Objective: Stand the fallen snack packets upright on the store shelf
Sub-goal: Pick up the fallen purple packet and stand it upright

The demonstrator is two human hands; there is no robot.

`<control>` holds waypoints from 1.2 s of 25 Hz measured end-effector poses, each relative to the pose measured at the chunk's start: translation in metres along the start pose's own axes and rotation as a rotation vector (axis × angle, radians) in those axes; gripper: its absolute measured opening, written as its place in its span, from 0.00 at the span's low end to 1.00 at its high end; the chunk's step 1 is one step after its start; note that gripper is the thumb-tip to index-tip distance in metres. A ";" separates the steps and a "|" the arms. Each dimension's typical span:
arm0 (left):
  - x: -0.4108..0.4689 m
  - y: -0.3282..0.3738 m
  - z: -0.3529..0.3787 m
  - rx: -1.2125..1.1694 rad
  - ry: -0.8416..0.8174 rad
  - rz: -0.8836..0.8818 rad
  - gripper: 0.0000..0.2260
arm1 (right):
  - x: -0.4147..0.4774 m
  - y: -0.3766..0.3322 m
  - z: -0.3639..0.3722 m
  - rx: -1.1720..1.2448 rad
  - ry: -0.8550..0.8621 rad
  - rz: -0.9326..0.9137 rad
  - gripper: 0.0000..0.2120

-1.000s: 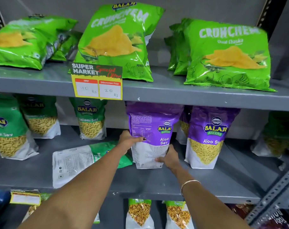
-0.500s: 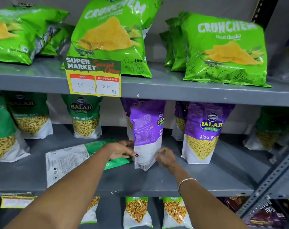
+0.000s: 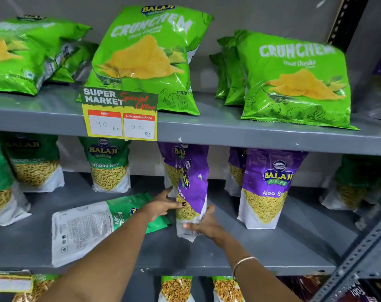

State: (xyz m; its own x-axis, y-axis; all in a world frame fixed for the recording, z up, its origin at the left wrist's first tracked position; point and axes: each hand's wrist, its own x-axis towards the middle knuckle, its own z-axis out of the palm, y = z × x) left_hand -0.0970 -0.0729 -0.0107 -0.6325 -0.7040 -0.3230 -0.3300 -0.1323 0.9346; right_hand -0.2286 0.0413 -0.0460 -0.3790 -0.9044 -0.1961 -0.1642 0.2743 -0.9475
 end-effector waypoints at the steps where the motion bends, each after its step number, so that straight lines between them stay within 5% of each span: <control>1: 0.003 0.002 0.002 0.046 -0.022 0.004 0.34 | 0.001 0.002 -0.004 0.012 -0.009 0.000 0.38; 5: 0.007 0.006 0.004 0.044 -0.004 0.007 0.36 | 0.000 -0.001 -0.033 -0.123 -0.029 -0.085 0.31; 8: 0.005 0.004 0.002 0.037 0.041 0.009 0.41 | -0.001 -0.003 -0.052 0.041 -0.088 -0.134 0.34; 11: -0.005 0.003 0.008 0.076 0.059 0.008 0.31 | 0.004 -0.004 -0.062 0.089 -0.045 -0.117 0.34; 16: -0.009 -0.007 0.019 0.087 0.314 0.081 0.25 | 0.007 -0.003 -0.057 0.181 -0.173 -0.154 0.29; 22: -0.026 -0.011 0.009 0.325 0.273 0.059 0.34 | 0.013 -0.009 -0.055 0.082 0.025 -0.138 0.21; 25: -0.038 -0.009 -0.046 0.648 0.330 0.037 0.32 | 0.007 -0.018 -0.062 -0.284 -0.080 0.160 0.08; 28: -0.053 -0.021 -0.127 0.903 0.320 -0.049 0.26 | 0.004 -0.027 -0.039 -0.328 -0.174 0.552 0.16; 30: -0.062 -0.038 -0.176 0.852 0.304 -0.098 0.20 | 0.003 -0.039 0.010 -0.313 -0.307 0.690 0.19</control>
State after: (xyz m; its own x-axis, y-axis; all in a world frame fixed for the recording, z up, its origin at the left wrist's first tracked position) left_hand 0.0781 -0.1468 0.0001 -0.4025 -0.8864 -0.2288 -0.8552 0.2748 0.4395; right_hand -0.2145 0.0250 -0.0121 -0.2292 -0.5357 -0.8127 -0.2494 0.8394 -0.4829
